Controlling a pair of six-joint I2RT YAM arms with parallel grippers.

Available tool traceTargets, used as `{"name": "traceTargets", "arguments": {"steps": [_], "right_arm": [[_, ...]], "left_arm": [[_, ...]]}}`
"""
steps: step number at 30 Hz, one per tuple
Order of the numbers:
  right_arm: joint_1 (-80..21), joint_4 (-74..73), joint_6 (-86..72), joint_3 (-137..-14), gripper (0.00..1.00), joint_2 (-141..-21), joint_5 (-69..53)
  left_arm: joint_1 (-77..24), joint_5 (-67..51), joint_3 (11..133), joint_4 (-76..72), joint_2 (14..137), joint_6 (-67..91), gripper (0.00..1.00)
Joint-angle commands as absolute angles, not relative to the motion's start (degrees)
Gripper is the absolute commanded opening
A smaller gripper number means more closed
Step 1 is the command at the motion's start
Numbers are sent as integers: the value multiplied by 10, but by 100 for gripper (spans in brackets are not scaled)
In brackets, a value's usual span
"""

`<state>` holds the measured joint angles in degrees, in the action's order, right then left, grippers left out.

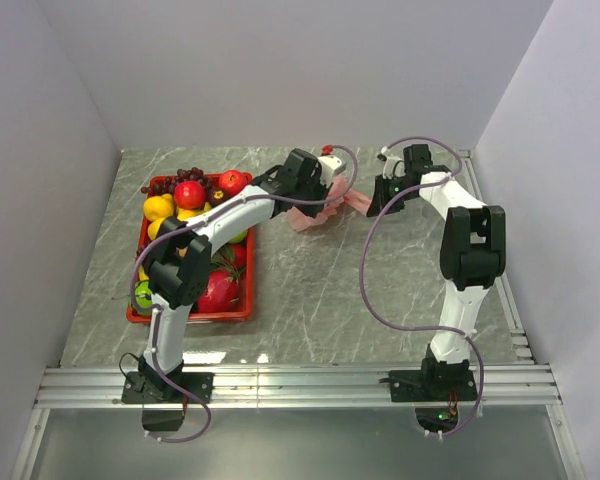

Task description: Place the fake fruits into the plastic bag and tie a complex knot

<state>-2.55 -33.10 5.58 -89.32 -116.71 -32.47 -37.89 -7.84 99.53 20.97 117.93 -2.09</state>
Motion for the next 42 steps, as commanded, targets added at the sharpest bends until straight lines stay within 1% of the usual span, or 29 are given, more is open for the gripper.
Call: {"name": "traceTargets", "arguments": {"steps": [1, 2, 3, 7, 8, 10, 11, 12, 13, 14, 15, 18, 19, 20, 21, 22, 24, 25, 26, 27, 28, 31, 33, 34, 37, 38, 42], "right_arm": [[-8, -348, 68, -914, 0, -1137, -347], [-3, -356, 68, -912, 0, -1129, -357], [23, -362, 68, -911, 0, -1112, -361], [73, -393, 76, -900, 0, -1061, -390], [81, -421, 84, -900, 0, -1050, -393], [112, -459, 127, -900, 0, -1012, -398], [130, -481, 152, -887, 0, -994, -398], [147, -489, 162, -877, 0, -959, -395], [180, -497, 173, -868, 0, -944, -395], [191, -518, 203, -854, 0, -930, -396], [199, -535, 220, -849, 0, -909, -397], [200, -601, 278, -824, 0, -868, -424], [197, -619, 293, -817, 0, -858, -446], [179, -650, 316, -801, 0, -848, -446], [169, -661, 324, -790, 0, -829, -440], [156, -668, 332, -779, 6, -819, -414], [130, -666, 341, -752, 29, -781, -389], [130, -659, 339, -746, 64, -766, -383], [131, -632, 325, -746, 75, -750, -366], [130, -621, 323, -750, 91, -723, -363], [130, -614, 324, -757, 94, -711, -366], [99, -555, 298, -787, 96, -686, -374], [52, -519, 261, -797, 96, -683, -341], [6, -470, 250, -793, 97, -681, -331], [-71, -378, 210, -754, 98, -683, -294], [-84, -320, 199, -736, 98, -686, -291], [-134, -181, 232, -671, 99, -702, -280]], "left_arm": [[-358, -72, 1045, 237, 1158, -11, 12], [-351, -74, 1049, 244, 1151, -9, 0], [-335, -77, 1051, 256, 1147, -4, 0], [-294, -98, 1034, 256, 1091, -4, 0], [-286, -98, 1030, 254, 1079, -4, 0], [-245, -117, 1021, 246, 1039, 26, 0], [-223, -147, 1018, 241, 1026, 39, 0], [-178, -165, 1013, 234, 1015, 72, 0], [-158, -181, 1006, 231, 1003, 83, 0], [-143, -195, 1005, 237, 999, 84, 0], [-130, -223, 1005, 243, 998, 75, 0], [-131, -303, 984, 252, 980, 54, 0], [-134, -325, 969, 246, 967, 52, 0], [-136, -347, 965, 248, 962, 46, 0], [-147, -394, 963, 259, 960, 14, 0], [-154, -412, 969, 276, 956, -22, 0], [-174, -428, 967, 307, 952, -66, 0], [-176, -459, 967, 320, 950, -84, 0], [-178, -480, 967, 336, 949, -104, 0], [-183, -492, 971, 366, 952, -136, 0], [-185, -510, 974, 382, 955, -146, 0], [-186, -546, 999, 451, 975, -208, 0], [-186, -574, 1015, 482, 985, -239, 0], [-186, -585, 1032, 513, 995, -253, 0], [-186, -626, 1050, 550, 1005, -279, 0], [-186, -635, 1054, 557, 1008, -281, 0], [-186, -675, 1057, 583, 1010, -307, 0]]}}
